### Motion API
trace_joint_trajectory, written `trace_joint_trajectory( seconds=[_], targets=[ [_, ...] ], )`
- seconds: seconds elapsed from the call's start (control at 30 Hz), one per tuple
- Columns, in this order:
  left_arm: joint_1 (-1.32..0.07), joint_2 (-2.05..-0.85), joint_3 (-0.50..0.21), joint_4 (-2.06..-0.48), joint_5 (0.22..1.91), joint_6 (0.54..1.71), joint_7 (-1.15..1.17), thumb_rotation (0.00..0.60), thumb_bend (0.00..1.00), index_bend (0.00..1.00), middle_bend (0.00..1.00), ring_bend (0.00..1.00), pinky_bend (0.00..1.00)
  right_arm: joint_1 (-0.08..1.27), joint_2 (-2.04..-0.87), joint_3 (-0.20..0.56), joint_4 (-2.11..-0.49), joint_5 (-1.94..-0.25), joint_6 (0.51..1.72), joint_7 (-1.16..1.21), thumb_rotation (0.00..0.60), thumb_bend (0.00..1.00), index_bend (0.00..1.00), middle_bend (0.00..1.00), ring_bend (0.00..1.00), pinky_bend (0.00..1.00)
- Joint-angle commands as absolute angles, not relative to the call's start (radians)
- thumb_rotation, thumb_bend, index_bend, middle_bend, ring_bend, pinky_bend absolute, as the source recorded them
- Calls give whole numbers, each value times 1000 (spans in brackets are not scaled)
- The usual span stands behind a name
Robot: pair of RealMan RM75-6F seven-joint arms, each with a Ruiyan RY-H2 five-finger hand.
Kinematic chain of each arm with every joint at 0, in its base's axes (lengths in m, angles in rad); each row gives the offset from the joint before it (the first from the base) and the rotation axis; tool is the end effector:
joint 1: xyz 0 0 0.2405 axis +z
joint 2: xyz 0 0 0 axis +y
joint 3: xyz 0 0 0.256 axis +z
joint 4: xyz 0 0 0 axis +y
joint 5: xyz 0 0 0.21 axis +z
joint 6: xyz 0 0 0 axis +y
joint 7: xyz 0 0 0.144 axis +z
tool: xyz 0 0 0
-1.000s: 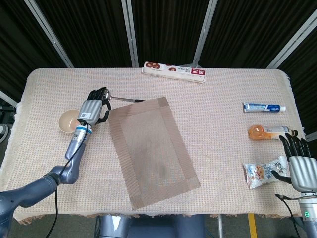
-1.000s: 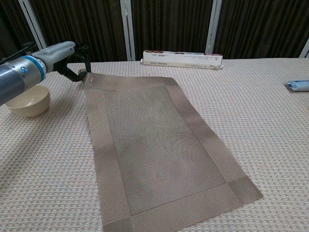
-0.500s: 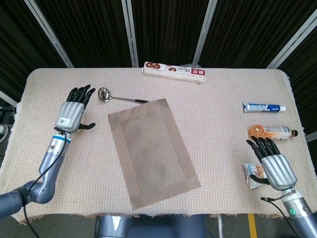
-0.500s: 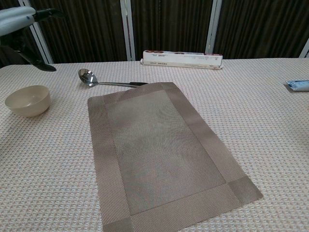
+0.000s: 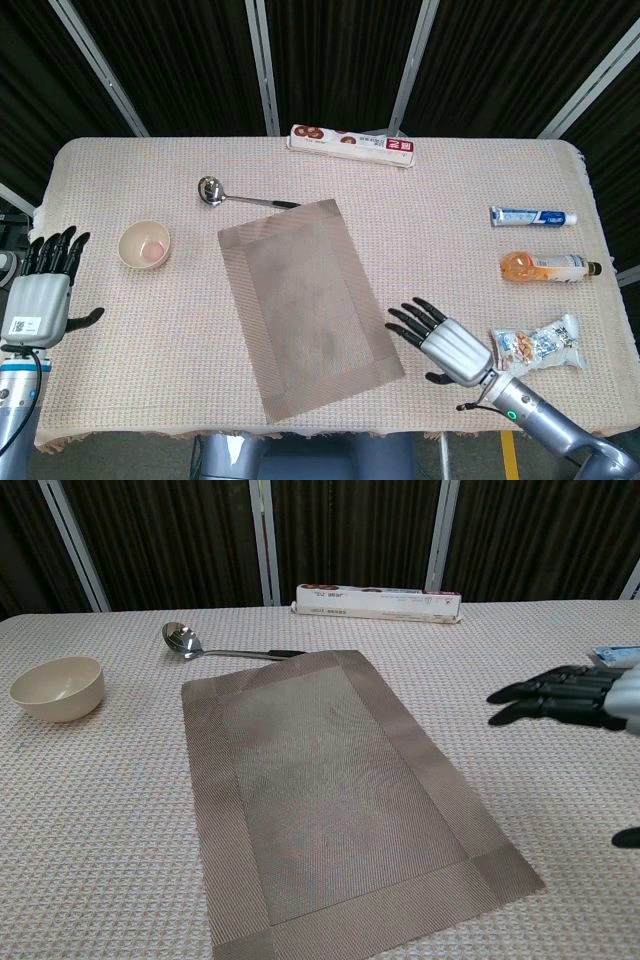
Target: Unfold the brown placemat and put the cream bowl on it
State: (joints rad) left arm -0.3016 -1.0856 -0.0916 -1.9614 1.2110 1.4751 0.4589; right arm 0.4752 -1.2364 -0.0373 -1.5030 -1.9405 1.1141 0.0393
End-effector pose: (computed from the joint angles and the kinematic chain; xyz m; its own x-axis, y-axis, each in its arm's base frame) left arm -0.2327 0.2340 0.1536 0.4972 -0.0015 0.8676 0.8674 0.0260 -0.4970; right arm -0.2229 -0.2385 0.0505 0.6171 -0.1974 0.7617 -0.6254 -0.7106 0.3225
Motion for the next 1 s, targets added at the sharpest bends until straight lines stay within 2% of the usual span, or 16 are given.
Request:
trace_joint_trajectory(
  seconds=[0.03,0.23,1.0],
  targets=[
    [-278,-1085,-73,-1966,1231,1490,447,600,0,0,0,0,0,513,-1296,-68,-1466,-1975,1058,5,600,0,125,0,0,0],
    [-258,-1090,-51,-1938,1273,1494,428,600,0,0,0,0,0,535,-1360,-86,-1426,-1985,1033,-34,600,8,141,0,0,0],
    [-256,-1099,-57,-1896,1281,1454,398,600,0,0,0,0,0,554,-1483,-83,-1284,-1909,998,-73,600,9,156,0,0,0]
  ],
)
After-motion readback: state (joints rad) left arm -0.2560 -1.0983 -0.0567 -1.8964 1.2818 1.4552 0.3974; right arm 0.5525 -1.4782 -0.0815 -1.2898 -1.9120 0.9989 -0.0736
